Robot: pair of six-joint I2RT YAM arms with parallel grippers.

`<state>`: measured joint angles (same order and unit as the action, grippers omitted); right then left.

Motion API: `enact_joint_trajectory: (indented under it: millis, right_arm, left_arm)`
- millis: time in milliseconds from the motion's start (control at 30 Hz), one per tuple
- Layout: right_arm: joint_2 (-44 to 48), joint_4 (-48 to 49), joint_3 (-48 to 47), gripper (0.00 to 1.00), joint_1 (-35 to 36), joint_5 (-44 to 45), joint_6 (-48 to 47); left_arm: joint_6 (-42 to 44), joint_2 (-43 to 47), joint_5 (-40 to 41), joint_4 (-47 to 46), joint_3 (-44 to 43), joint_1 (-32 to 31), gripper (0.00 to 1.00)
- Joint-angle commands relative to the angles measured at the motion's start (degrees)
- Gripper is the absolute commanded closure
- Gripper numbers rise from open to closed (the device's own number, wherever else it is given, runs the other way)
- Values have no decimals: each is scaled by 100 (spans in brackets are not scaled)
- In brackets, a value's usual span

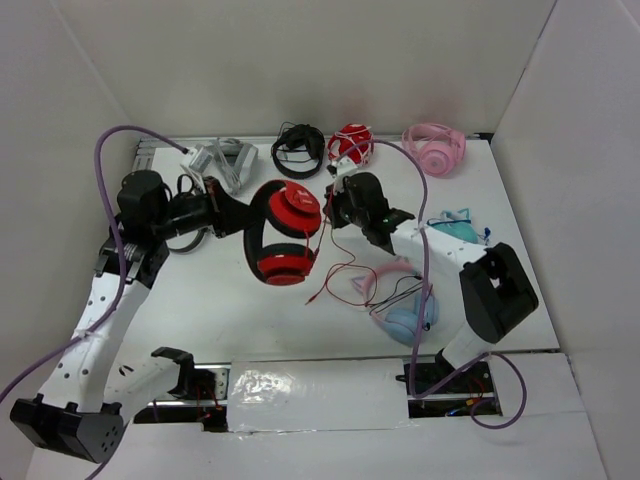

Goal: Wrap the headphones

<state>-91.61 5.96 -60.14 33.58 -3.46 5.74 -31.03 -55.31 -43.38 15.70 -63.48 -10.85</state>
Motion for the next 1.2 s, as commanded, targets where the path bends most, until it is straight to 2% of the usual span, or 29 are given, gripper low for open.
enact_joint_trajectory:
  millis: [0, 100, 200, 300, 367, 467, 633, 767, 833, 867, 967, 1167]
  right_arm:
    - [-277, -551, -987, 100, -18, 548, -459]
    - [-681, -1104, -1804, 100, -10, 952, -775]
    - [-884, -1579, -2604, 100, -53, 1321, -986]
    - [-1007, -2228, -3354, 100, -89, 1436, -1205]
    - [-990, -2327, -3635, 100, -54, 1497, -1311]
    - [-876, -2432, -3829, 100, 77, 1664, -1619]
    - [-788, -2670, -3926, 100, 332, 2331, -1927]
    - [-849, -2749, -3979, 100, 666, 3332, -2418]
    - [-902, -2784, -4032, 100, 720, 3861, -2463]
    - [-911, -2862, -4049, 100, 746, 3949, -2420]
    - [-754, -2951, -4015, 100, 781, 3976, -2175]
    - [221, -2837, -3338, 100, 1229, 3898, -1971]
  left_arm:
    - [676, 47, -874, -621, -138, -303, 100]
    - [1176, -146, -612, -376, -112, -820, 100]
    - [1283, -331, -50, -191, 37, -1154, 100]
    - [1345, -480, 600, -121, 213, -1497, 100]
    - [1388, -691, 1408, 89, 231, -1717, 100]
    - [1441, -1095, 2312, 501, 126, -2148, 100]
    - [1310, -1438, 3150, 723, 117, -2421, 100]
    - [1187, -1667, 4114, 1065, -85, -2588, 100]
    - [1064, -1860, 4311, 1338, -234, -2624, 100]
    - [959, -1913, 4711, 1408, -261, -2624, 100]
    - [669, -2203, 5170, 1628, -375, -2606, 100]
    - [-245, -3063, 5541, 2208, -1015, -2247, 100]
